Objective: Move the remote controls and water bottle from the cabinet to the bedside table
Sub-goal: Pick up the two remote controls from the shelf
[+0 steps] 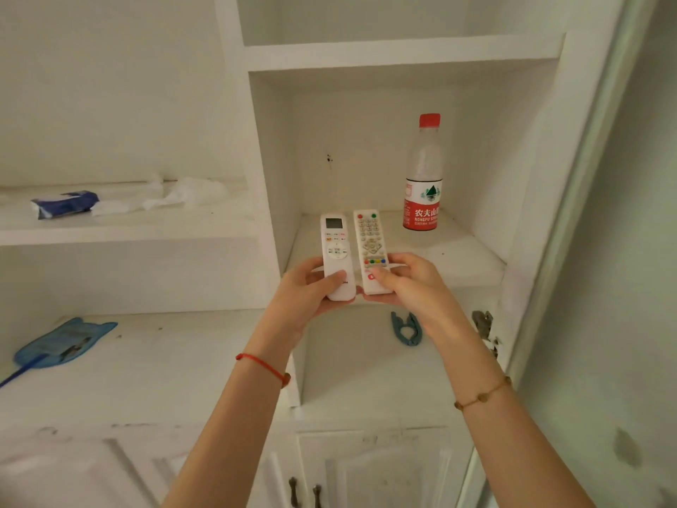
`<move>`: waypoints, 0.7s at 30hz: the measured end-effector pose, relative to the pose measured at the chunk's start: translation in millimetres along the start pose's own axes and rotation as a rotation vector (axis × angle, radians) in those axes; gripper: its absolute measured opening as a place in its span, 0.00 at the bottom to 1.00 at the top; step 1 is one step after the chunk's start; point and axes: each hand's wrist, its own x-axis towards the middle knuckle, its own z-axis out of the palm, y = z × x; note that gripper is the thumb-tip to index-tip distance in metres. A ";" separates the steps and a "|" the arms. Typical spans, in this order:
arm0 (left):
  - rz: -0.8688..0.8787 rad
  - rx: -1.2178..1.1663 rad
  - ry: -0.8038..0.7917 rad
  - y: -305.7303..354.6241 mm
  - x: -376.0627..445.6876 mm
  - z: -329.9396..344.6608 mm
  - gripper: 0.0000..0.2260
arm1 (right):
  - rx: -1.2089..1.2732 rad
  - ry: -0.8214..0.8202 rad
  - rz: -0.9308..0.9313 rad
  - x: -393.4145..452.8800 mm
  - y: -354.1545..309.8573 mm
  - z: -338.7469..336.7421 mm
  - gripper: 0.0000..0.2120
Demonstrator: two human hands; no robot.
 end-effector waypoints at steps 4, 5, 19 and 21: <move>-0.014 -0.024 0.007 -3.6 -54.1 -7.9 0.17 | -0.011 -0.039 0.005 -43.5 7.1 6.8 0.17; -0.019 -0.028 0.014 -6.1 -67.7 -9.2 0.17 | -0.015 -0.050 0.012 -54.4 11.0 8.5 0.17; -0.178 -0.066 0.239 -72.4 -234.2 -20.4 0.19 | -0.066 -0.225 0.151 -192.9 76.7 20.0 0.13; -0.192 -0.072 0.254 -79.1 -250.3 -21.3 0.20 | -0.085 -0.241 0.172 -204.9 83.5 21.4 0.14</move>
